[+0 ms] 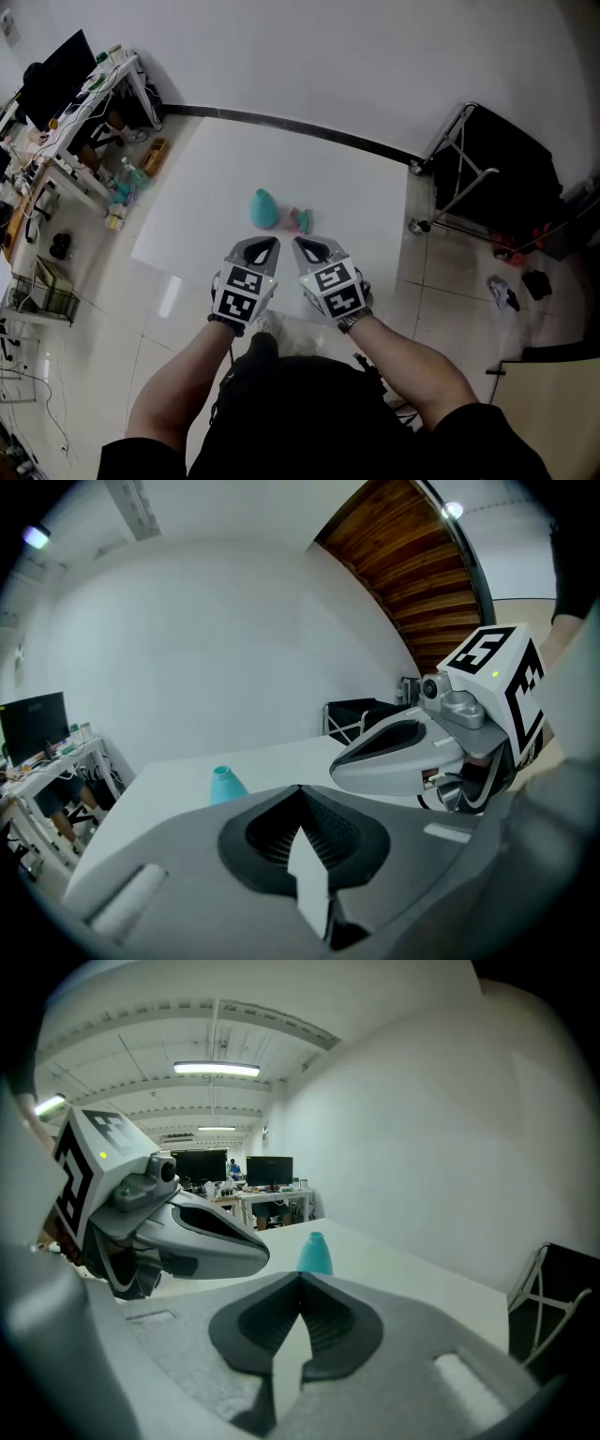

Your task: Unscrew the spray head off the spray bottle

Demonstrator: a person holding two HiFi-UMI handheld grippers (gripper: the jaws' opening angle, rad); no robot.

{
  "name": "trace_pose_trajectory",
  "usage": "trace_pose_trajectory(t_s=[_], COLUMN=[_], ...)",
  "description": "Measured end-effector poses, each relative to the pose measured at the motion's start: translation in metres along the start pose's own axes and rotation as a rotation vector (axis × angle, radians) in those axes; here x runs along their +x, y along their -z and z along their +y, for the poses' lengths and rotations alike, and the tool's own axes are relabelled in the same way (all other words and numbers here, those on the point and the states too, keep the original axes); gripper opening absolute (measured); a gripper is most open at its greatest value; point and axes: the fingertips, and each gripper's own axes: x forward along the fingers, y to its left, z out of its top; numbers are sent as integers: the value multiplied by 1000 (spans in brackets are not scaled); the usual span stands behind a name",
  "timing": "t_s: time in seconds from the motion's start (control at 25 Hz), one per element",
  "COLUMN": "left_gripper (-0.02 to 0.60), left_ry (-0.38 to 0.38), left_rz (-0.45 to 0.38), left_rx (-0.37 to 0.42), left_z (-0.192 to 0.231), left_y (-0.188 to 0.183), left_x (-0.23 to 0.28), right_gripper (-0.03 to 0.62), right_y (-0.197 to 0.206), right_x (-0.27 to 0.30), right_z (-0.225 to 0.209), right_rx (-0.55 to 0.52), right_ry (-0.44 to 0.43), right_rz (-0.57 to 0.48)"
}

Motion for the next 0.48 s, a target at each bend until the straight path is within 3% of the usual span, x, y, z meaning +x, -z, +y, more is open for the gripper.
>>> trace_pose_trajectory(t_s=[0.48], left_gripper=[15], left_ry=[-11], left_rz=[-3], left_rx=[-11], left_z=[-3], left_y=[0], left_x=[-3], right_gripper=[-9], right_y=[3], right_x=[-2], right_z=[7], right_rx=[-7], right_ry=[-14], right_rz=[9])
